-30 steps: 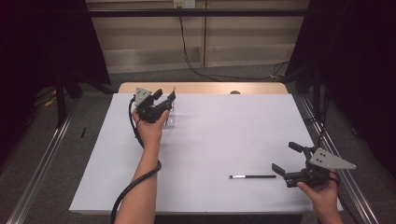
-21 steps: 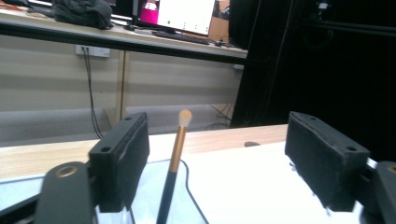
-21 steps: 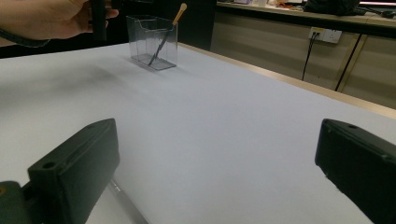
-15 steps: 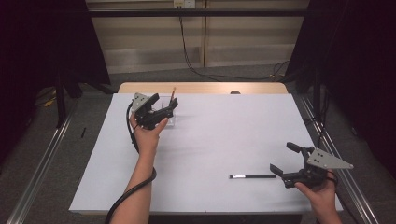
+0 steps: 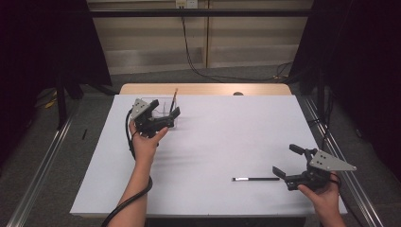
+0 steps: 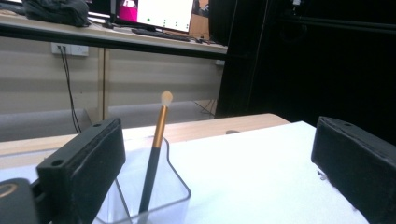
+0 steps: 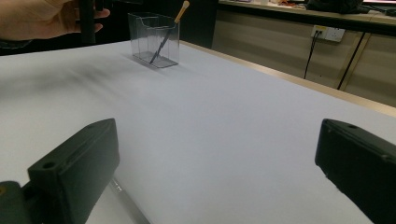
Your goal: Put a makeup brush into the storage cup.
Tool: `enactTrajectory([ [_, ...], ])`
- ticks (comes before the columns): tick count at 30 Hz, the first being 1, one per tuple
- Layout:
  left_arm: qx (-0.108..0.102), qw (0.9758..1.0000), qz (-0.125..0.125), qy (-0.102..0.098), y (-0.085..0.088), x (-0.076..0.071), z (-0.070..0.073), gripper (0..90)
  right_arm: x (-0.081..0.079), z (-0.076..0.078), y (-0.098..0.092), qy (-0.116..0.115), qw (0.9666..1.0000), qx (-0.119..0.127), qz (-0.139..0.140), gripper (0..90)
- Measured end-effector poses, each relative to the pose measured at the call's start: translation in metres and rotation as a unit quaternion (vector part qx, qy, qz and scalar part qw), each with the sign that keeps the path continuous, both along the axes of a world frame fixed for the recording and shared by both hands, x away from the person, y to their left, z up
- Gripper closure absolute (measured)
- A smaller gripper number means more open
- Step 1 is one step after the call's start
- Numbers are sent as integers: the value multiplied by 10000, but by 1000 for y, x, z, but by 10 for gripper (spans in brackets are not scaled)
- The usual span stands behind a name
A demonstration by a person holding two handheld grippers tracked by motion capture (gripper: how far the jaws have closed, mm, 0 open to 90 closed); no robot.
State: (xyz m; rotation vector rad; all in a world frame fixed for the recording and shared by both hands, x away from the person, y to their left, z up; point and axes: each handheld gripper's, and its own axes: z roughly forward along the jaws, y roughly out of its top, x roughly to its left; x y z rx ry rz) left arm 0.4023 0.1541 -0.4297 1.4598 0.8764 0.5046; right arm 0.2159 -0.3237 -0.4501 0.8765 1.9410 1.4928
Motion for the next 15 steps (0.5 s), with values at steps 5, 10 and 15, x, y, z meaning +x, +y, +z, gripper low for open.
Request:
enactTrajectory([
  [5, 156, 9999, -60, -4, 3, -5, -5, 0, 0, 0, 1, -2, 10000, -1, 1, 0],
  [10, 0, 9999, -135, 56, 9, -11, -12, 0, 0, 0, 0, 5, 10000, -3, 3, 0],
  [15, -88, 9997, -221, 62, 16, -16, -16, 0, 0, 0, 1, 3, 10000, -18, 9, 0],
])
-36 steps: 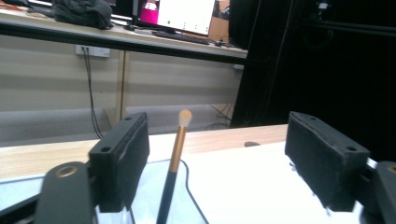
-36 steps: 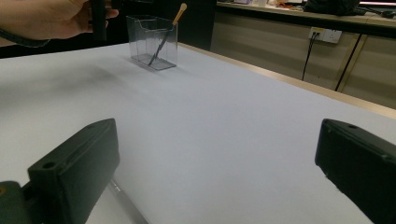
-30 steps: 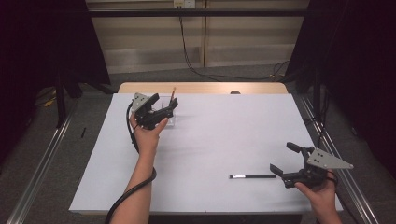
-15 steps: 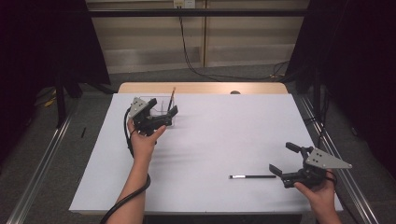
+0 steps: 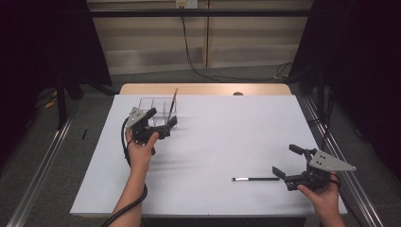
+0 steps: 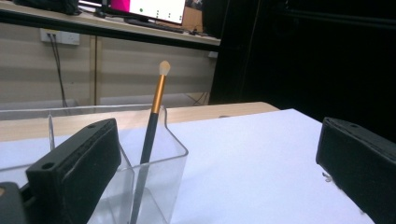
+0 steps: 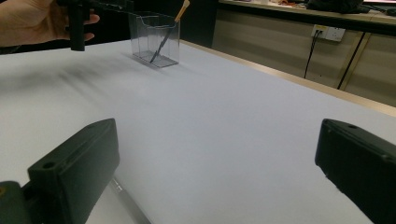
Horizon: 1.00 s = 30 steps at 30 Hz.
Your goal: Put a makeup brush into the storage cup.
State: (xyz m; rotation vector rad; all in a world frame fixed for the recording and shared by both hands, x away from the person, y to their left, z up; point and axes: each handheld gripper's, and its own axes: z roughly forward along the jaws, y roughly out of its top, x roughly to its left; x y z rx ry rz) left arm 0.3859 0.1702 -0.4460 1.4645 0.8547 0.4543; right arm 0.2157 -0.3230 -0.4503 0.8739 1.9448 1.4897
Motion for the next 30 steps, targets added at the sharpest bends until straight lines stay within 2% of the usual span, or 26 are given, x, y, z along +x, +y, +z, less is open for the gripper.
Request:
enactTrajectory([
  [4, 75, 9999, -70, -36, 4, -4, 0, 0, 0, 0, 0, 18, 10000, -15, 4, 0],
  [12, 396, 9988, -247, -144, 9, -14, -2, 0, 0, 0, 1, 21, 10000, -15, 3, 0],
  [23, 494, 9974, -496, -149, 13, -27, -9, 0, 0, -1, 2, 44, 10000, -9, -3, 0],
  [30, 558, 9967, -562, -150, 16, -32, -11, 0, 1, -1, 2, 57, 10000, -7, 9, 0],
])
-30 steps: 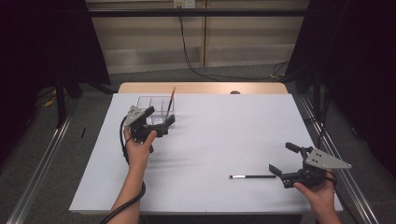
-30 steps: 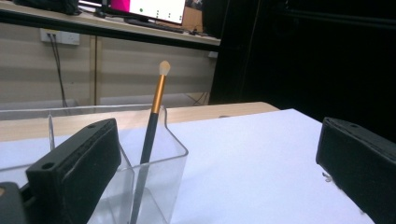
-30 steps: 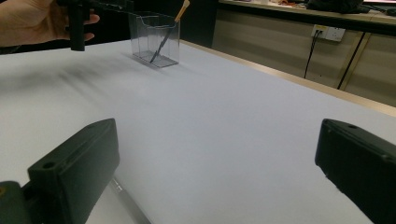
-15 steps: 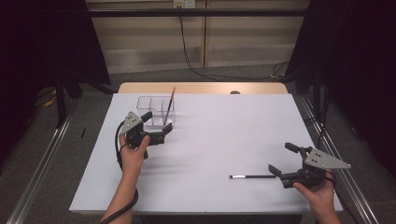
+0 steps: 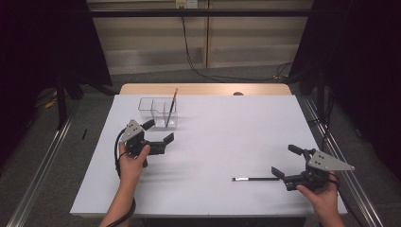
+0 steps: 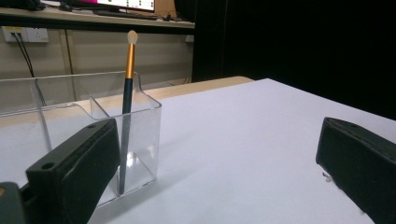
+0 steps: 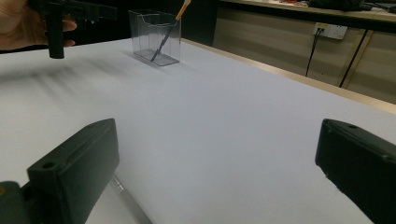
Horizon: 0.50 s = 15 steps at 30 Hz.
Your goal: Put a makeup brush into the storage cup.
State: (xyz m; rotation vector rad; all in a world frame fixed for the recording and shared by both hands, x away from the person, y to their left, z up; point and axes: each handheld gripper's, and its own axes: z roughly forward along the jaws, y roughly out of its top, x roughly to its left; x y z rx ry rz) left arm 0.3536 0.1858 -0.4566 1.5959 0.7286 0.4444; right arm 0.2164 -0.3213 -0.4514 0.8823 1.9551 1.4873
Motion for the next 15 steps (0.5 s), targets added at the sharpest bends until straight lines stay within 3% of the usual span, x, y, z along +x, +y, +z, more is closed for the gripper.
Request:
enactTrajectory([
  [15, 100, 9997, -181, -94, 5, -11, 3, 0, 0, 0, -1, -6, 10000, 11, -14, 0],
])
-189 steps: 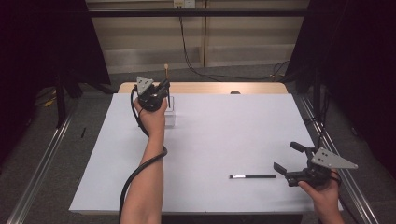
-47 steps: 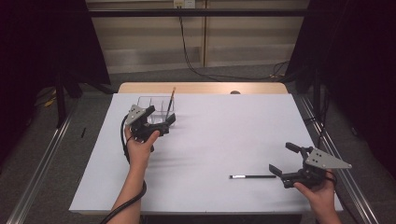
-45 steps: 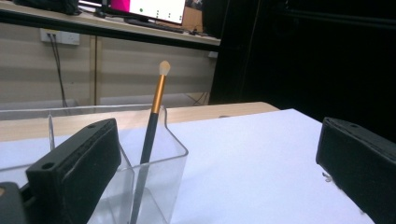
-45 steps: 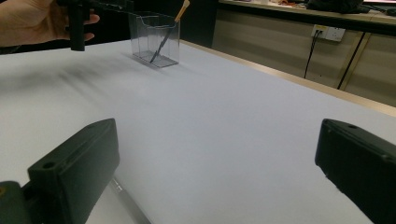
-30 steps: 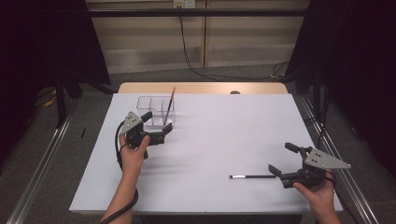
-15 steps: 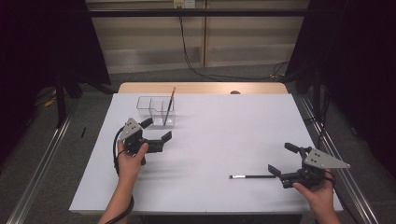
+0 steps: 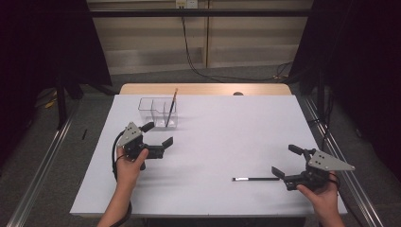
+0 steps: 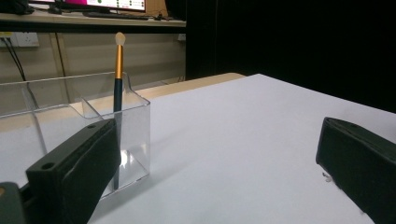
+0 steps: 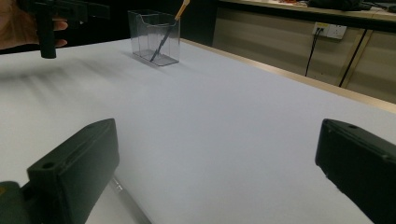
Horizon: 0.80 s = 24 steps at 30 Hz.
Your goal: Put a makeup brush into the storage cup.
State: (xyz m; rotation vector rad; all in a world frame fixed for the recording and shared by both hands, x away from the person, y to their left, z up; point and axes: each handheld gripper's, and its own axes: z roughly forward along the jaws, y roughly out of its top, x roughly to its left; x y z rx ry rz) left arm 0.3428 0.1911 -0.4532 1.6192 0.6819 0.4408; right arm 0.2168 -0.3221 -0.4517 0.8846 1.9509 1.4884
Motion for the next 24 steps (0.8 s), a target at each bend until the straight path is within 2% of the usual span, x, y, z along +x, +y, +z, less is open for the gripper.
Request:
enactTrajectory([
  [5, 70, 10000, -5, -31, 5, -4, 1, 0, 0, 0, 1, 3, 10000, -6, 14, 0],
  [10, 5, 10000, 19, -34, 11, -8, 2, 0, 1, 0, 2, 23, 10000, -24, 20, 0],
  [16, 73, 9999, 30, -67, 18, -13, 2, 0, 1, -1, 4, 35, 10000, -21, 19, 0],
  [19, 36, 10000, 47, -71, 21, -15, 1, 0, 2, -1, 4, 34, 10000, -13, 26, 0],
  [24, 122, 9999, 57, -88, 25, -18, 2, 0, 2, -1, 4, 33, 10000, -14, 26, 0],
])
